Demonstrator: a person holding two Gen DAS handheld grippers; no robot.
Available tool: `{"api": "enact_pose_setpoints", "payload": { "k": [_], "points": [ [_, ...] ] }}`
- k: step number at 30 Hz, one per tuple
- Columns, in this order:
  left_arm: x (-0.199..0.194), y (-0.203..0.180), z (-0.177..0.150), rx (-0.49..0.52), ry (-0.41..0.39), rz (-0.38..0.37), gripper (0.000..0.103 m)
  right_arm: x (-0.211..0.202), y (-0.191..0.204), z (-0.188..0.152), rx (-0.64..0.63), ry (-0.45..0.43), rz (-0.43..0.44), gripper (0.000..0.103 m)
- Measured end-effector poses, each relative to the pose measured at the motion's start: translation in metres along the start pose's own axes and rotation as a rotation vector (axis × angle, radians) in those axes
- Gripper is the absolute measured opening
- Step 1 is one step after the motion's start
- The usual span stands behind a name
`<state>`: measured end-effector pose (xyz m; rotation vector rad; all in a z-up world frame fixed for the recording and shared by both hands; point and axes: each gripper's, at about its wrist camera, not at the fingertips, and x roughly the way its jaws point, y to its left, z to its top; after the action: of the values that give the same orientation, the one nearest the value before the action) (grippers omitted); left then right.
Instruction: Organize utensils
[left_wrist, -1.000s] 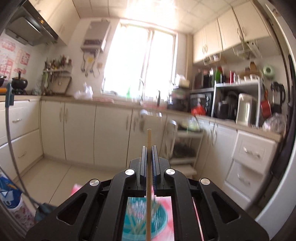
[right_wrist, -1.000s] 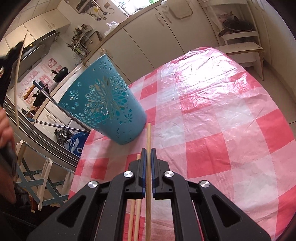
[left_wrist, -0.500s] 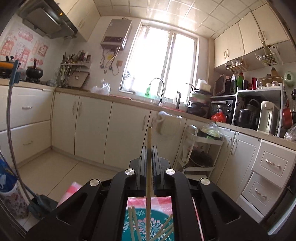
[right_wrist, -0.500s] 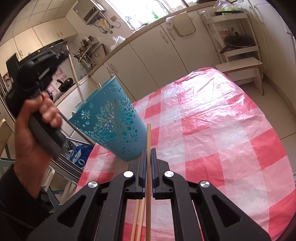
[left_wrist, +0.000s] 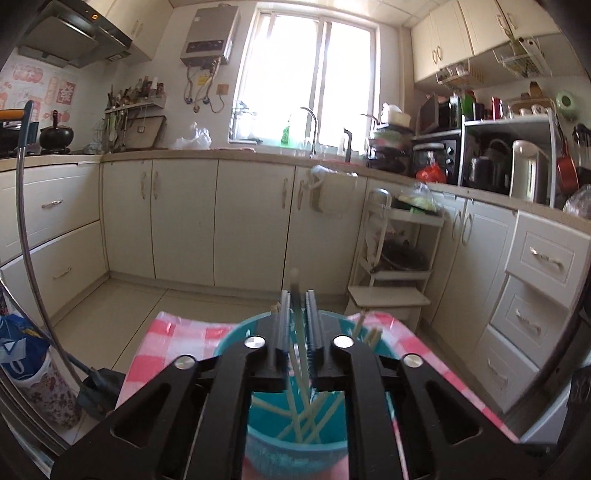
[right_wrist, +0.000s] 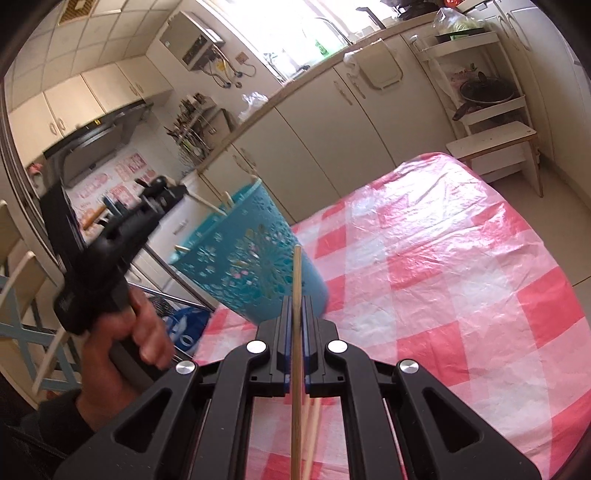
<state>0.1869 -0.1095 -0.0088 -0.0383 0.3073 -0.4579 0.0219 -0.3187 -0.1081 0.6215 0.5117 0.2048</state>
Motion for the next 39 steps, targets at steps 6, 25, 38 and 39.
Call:
{"api": "enact_pose_setpoints", "payload": {
  "k": [6,25,38,39],
  "points": [
    [-0.045,0.009,-0.013,0.007,0.010,0.009,0.054,-0.010,-0.002,0.013,0.107,-0.115,0.182,0.005],
    [-0.122,0.048,-0.029,-0.218,0.001,0.036,0.057,0.056,0.021,0.118,0.317,-0.537,0.480,0.005],
    [-0.108,0.048,-0.044,-0.248,0.064,0.025,0.057,0.085,0.039,0.089,0.099,-0.417,0.309,0.006],
    [-0.109,0.047,-0.045,-0.250,0.066,0.023,0.057,0.084,0.040,0.087,0.086,-0.408,0.304,0.006]
  ]
}}
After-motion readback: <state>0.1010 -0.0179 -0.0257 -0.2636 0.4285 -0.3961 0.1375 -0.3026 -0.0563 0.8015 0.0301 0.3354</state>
